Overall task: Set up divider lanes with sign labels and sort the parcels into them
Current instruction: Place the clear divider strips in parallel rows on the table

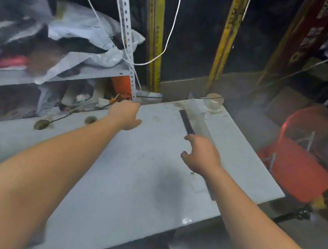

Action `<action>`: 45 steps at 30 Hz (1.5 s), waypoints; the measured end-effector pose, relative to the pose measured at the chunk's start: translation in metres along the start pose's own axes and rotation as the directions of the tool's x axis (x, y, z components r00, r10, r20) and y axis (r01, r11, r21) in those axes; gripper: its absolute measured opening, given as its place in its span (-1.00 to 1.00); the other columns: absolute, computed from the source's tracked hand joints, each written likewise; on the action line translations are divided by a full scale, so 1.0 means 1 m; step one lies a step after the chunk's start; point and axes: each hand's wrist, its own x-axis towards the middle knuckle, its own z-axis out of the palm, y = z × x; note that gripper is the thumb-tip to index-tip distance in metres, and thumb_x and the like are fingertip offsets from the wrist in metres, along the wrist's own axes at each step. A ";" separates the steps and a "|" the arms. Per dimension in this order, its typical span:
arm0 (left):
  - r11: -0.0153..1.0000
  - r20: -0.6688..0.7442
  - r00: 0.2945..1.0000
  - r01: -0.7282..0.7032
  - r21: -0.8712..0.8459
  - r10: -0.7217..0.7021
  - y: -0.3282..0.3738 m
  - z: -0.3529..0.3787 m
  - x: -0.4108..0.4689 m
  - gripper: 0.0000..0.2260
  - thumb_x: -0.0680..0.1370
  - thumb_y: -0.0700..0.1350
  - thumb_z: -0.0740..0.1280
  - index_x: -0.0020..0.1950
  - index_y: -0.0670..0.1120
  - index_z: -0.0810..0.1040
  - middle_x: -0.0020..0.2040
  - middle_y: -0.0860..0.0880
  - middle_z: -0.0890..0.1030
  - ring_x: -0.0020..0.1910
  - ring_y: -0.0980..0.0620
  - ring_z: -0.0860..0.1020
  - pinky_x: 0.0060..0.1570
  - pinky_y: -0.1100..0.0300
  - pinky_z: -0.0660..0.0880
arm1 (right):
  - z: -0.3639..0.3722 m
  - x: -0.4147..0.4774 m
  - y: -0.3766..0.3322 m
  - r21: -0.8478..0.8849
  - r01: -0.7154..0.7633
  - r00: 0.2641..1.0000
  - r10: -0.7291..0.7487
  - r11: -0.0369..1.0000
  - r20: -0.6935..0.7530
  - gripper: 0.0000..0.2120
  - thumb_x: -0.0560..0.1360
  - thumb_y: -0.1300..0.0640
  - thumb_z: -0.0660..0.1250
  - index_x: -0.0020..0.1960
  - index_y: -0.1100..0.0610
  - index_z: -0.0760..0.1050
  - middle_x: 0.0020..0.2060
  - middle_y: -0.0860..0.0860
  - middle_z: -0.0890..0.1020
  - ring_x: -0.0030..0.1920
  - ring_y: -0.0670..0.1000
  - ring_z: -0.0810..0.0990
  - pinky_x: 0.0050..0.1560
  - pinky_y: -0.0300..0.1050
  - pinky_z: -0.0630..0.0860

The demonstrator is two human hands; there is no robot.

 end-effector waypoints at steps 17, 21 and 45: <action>0.894 0.043 0.900 0.436 -0.105 -0.434 -0.191 0.021 -0.310 -0.53 0.55 0.08 0.32 0.41 -0.07 0.39 0.34 -0.11 0.49 0.28 -0.17 0.49 0.13 -0.02 0.47 | 0.054 -0.117 -0.241 -0.077 0.368 0.929 -0.363 0.927 0.068 -0.50 0.52 0.04 0.34 0.44 0.01 0.39 0.33 0.00 0.52 0.33 0.08 0.47 0.13 -0.04 0.48; 0.901 0.031 0.910 0.414 -0.127 -0.413 -0.239 0.037 -0.341 -0.60 0.55 0.09 0.31 0.31 -0.07 0.43 0.22 -0.08 0.54 0.17 -0.12 0.53 -0.06 0.05 0.46 | 0.075 -0.138 -0.286 -0.074 0.352 0.935 -0.345 0.933 0.085 -0.51 0.52 0.04 0.33 0.44 0.00 0.39 0.32 -0.02 0.52 0.32 0.05 0.47 0.06 -0.07 0.46; 0.948 0.076 0.958 0.285 -0.140 -0.277 -0.334 0.090 -0.305 -0.76 0.56 -0.02 0.32 0.21 -0.04 0.51 0.14 -0.05 0.57 0.05 -0.06 0.55 0.04 0.05 0.54 | 0.170 -0.101 -0.341 0.109 0.263 0.937 -0.280 0.959 0.210 -0.54 0.53 0.03 0.33 0.43 0.00 0.41 0.30 -0.06 0.54 0.28 -0.01 0.51 0.11 -0.11 0.50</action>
